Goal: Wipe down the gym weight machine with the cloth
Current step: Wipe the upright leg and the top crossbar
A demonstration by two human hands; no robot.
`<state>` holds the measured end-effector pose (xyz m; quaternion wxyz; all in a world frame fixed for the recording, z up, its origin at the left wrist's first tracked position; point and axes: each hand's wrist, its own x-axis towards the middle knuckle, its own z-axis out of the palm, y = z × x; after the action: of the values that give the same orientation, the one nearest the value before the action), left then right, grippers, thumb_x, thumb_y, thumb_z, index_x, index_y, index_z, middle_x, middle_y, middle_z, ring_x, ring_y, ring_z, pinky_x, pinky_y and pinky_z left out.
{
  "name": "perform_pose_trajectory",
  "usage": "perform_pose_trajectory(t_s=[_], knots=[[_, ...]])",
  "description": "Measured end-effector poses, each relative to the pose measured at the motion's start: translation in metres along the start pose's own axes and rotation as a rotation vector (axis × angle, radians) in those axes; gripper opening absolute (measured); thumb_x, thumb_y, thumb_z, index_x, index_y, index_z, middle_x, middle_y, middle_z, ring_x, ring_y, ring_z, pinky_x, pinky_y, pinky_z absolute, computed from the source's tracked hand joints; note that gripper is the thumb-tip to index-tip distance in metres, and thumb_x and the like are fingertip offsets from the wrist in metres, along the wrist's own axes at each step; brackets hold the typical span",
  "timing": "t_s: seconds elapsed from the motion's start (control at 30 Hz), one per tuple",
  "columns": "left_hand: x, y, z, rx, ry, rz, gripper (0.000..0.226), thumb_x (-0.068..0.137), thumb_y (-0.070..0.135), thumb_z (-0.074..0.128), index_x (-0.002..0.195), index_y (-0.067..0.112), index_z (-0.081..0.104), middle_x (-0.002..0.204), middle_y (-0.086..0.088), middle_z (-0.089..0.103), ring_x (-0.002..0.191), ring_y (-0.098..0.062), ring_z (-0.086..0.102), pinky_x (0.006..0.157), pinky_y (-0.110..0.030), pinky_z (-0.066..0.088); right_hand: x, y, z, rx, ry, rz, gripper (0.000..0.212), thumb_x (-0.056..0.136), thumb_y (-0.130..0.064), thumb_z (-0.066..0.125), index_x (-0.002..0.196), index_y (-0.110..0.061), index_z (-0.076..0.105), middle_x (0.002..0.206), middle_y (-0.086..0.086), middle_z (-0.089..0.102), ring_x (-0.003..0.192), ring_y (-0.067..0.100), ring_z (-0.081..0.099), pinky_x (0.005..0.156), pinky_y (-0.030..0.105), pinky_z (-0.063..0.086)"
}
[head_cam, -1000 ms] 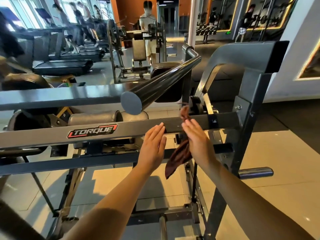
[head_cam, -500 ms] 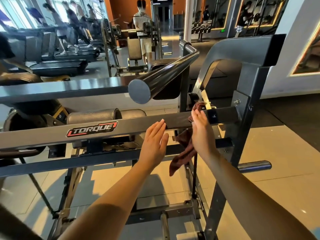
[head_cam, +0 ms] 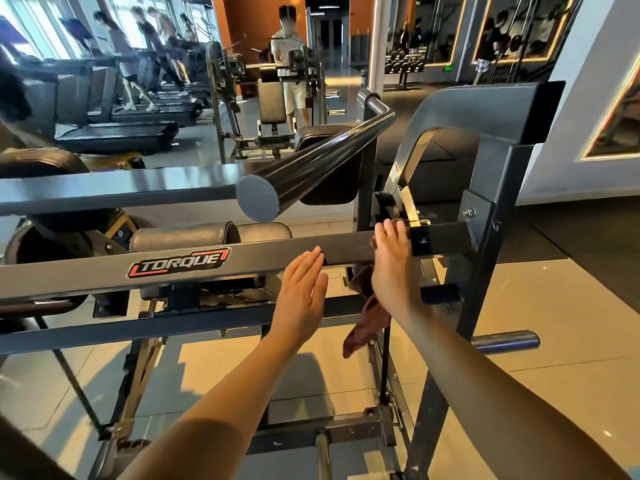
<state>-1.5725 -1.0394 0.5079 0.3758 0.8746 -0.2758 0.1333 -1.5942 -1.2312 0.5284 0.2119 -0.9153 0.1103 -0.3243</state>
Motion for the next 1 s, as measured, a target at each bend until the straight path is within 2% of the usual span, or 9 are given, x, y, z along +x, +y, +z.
perform_pose_trajectory(t_s=[0.1, 0.17, 0.3, 0.4, 0.47, 0.6, 0.73, 0.83, 1.0], knots=[[-0.002, 0.004, 0.004, 0.046, 0.042, 0.023, 0.047, 0.111, 0.035, 0.028, 0.154, 0.02, 0.039, 0.161, 0.008, 0.034, 0.146, 0.011, 0.008, 0.12, -0.013, 0.003, -0.007, -0.045, 0.02, 0.101, -0.227, -0.219, 0.059, 0.106, -0.008, 0.042, 0.161, -0.016, 0.019, 0.169, 0.002, 0.008, 0.152, 0.012, -0.012, 0.127, 0.039, 0.003], [-0.001, 0.004, 0.004, 0.037, 0.072, 0.047, 0.043, 0.111, 0.029, 0.031, 0.152, 0.02, 0.042, 0.157, 0.008, 0.039, 0.142, 0.018, 0.008, 0.12, -0.011, 0.005, -0.01, -0.055, 0.022, 0.113, -0.341, -0.369, 0.057, 0.109, -0.017, 0.039, 0.161, -0.02, 0.017, 0.17, -0.001, 0.005, 0.153, 0.01, -0.013, 0.125, 0.032, -0.004], [-0.001, 0.011, 0.006, 0.039, 0.091, -0.037, 0.048, 0.11, 0.036, 0.028, 0.154, 0.018, 0.039, 0.161, 0.007, 0.034, 0.15, -0.001, 0.018, 0.126, -0.029, 0.014, -0.001, -0.001, 0.002, -0.037, -0.236, -0.453, 0.064, 0.101, -0.009, 0.049, 0.159, -0.018, 0.025, 0.168, 0.001, 0.016, 0.156, 0.015, 0.0, 0.128, 0.043, 0.007], [-0.002, 0.023, 0.017, 0.064, 0.106, -0.104, 0.054, 0.108, 0.041, 0.022, 0.155, 0.017, 0.036, 0.163, 0.007, 0.029, 0.152, -0.007, 0.014, 0.126, -0.031, 0.012, 0.0, 0.035, -0.011, 0.041, -0.032, -0.226, 0.06, 0.096, 0.003, 0.047, 0.154, -0.007, 0.036, 0.163, 0.011, 0.032, 0.155, 0.024, 0.016, 0.124, 0.049, 0.023], [-0.002, 0.029, 0.026, 0.109, 0.121, -0.115, 0.057, 0.108, 0.043, 0.019, 0.155, 0.017, 0.035, 0.163, 0.009, 0.027, 0.151, -0.003, 0.009, 0.125, -0.027, 0.007, 0.0, 0.021, -0.002, 0.061, 0.0, -0.157, 0.061, 0.096, 0.006, 0.046, 0.155, -0.006, 0.034, 0.163, 0.014, 0.03, 0.156, 0.027, 0.014, 0.124, 0.051, 0.023], [-0.001, 0.033, 0.031, -0.008, 0.216, -0.142, 0.056, 0.108, 0.043, 0.019, 0.152, 0.019, 0.044, 0.16, 0.004, 0.038, 0.15, -0.009, 0.024, 0.126, -0.036, 0.019, 0.002, -0.028, 0.015, 0.136, -0.324, -0.442, 0.057, 0.108, -0.013, 0.037, 0.161, -0.014, 0.016, 0.17, 0.005, 0.006, 0.156, 0.018, -0.007, 0.128, 0.04, 0.001], [-0.002, 0.042, 0.035, -0.021, 0.25, -0.164, 0.045, 0.111, 0.031, 0.029, 0.152, 0.019, 0.043, 0.158, 0.003, 0.04, 0.149, -0.009, 0.025, 0.125, -0.039, 0.022, 0.014, -0.004, 0.003, 0.072, -0.375, -0.612, 0.058, 0.106, -0.012, 0.04, 0.161, -0.016, 0.022, 0.169, 0.003, 0.013, 0.157, 0.017, 0.0, 0.128, 0.042, 0.008], [-0.003, 0.056, 0.048, 0.061, 0.179, -0.201, 0.051, 0.109, 0.037, 0.027, 0.154, 0.016, 0.038, 0.162, 0.004, 0.031, 0.152, -0.005, 0.013, 0.127, -0.034, 0.013, 0.019, 0.045, -0.013, 0.067, -0.212, -0.514, 0.056, 0.1, -0.007, 0.04, 0.156, -0.01, 0.036, 0.164, 0.008, 0.031, 0.155, 0.022, 0.016, 0.125, 0.052, 0.023], [0.006, 0.092, 0.076, 0.132, 0.031, -0.066, 0.056, 0.107, 0.045, 0.02, 0.156, 0.02, 0.033, 0.164, 0.007, 0.028, 0.151, -0.001, 0.008, 0.125, -0.024, 0.006, 0.013, 0.086, -0.036, 0.053, -0.105, -0.27, 0.064, 0.1, -0.005, 0.047, 0.159, -0.012, 0.026, 0.167, 0.007, 0.02, 0.155, 0.018, -0.002, 0.126, 0.043, 0.007]])
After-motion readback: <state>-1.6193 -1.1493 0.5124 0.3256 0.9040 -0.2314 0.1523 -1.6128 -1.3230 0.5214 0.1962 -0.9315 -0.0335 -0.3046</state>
